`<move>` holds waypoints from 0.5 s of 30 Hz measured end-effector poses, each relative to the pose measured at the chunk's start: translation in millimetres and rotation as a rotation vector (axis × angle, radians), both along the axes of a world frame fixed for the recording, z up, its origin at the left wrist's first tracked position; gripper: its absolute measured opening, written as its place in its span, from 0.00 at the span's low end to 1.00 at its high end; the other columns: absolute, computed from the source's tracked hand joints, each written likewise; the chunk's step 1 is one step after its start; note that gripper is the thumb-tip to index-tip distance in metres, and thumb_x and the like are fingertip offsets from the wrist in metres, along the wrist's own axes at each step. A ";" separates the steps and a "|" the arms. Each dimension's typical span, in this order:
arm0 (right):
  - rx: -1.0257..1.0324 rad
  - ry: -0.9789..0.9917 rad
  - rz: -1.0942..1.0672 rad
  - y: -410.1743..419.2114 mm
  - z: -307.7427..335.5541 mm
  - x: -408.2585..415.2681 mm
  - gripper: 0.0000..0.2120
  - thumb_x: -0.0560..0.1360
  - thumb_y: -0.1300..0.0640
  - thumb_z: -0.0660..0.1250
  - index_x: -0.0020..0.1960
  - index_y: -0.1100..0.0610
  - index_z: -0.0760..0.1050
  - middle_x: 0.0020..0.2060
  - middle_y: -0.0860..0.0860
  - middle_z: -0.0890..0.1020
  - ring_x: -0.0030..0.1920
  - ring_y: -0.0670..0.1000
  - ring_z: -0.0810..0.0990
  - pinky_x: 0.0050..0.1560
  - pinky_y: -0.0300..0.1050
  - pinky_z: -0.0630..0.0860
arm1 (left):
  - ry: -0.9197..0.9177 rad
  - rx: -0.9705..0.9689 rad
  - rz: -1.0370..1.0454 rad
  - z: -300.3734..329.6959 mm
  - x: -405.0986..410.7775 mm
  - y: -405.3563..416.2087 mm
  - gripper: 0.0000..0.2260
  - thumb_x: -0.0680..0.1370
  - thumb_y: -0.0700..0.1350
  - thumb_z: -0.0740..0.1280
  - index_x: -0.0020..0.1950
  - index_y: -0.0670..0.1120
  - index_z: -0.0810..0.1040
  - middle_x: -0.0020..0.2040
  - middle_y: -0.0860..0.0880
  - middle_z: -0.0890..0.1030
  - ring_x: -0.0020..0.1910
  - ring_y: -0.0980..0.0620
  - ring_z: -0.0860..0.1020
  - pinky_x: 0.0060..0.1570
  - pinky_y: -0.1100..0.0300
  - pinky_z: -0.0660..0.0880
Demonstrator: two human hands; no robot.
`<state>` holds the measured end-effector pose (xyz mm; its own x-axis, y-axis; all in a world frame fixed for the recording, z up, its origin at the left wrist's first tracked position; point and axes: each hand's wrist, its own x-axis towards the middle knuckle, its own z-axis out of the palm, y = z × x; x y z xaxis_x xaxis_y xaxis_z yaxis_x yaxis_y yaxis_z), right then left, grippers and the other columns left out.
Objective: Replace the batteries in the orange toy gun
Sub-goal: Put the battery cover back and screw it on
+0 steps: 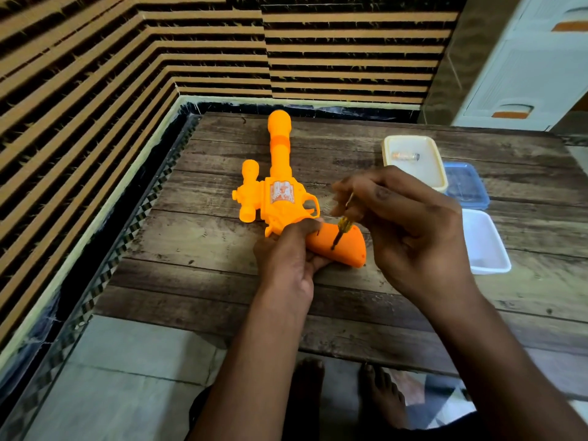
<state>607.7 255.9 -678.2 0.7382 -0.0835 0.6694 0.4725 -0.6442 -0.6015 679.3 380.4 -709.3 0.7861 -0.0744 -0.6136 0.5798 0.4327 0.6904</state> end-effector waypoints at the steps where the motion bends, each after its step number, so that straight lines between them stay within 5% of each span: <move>1: -0.038 -0.012 -0.015 0.7 1.7 0.0 0.10 0.82 0.67 0.65 0.59 0.67 0.84 0.50 0.59 0.84 0.48 0.56 0.85 0.46 0.54 0.81 | 0.000 0.000 -0.003 -0.4 0.3 -0.1 0.15 0.72 0.31 0.72 0.59 0.39 0.81 0.57 0.35 0.84 0.56 0.36 0.83 0.39 0.42 0.84; 6: -0.184 -0.040 -0.123 2.3 4.5 1.3 0.06 0.79 0.65 0.73 0.56 0.63 0.85 0.41 0.57 0.75 0.38 0.52 0.75 0.39 0.48 0.75 | -0.008 -0.008 0.004 -2.1 0.9 -0.4 0.18 0.72 0.31 0.71 0.61 0.37 0.81 0.57 0.35 0.84 0.56 0.36 0.84 0.36 0.45 0.84; 11: -0.055 0.063 0.053 -1.6 9.5 -4.2 0.14 0.78 0.75 0.66 0.59 0.65 0.83 0.56 0.56 0.84 0.58 0.53 0.84 0.56 0.48 0.80 | -0.018 -0.007 0.020 -2.9 1.0 -0.6 0.20 0.71 0.31 0.72 0.62 0.39 0.80 0.58 0.35 0.84 0.57 0.36 0.83 0.37 0.42 0.84; 15: -0.139 0.001 -0.088 -0.6 10.3 -3.7 0.08 0.78 0.68 0.73 0.57 0.62 0.85 0.47 0.54 0.85 0.45 0.50 0.85 0.43 0.48 0.82 | -0.008 -0.009 0.013 -1.9 2.1 -0.3 0.19 0.71 0.31 0.72 0.62 0.38 0.80 0.57 0.35 0.84 0.56 0.35 0.83 0.37 0.42 0.84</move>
<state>604.0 255.3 -668.0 0.7330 -0.0541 0.6781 0.4102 -0.7601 -0.5040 681.3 380.1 -711.2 0.7918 -0.0697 -0.6068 0.5687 0.4464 0.6909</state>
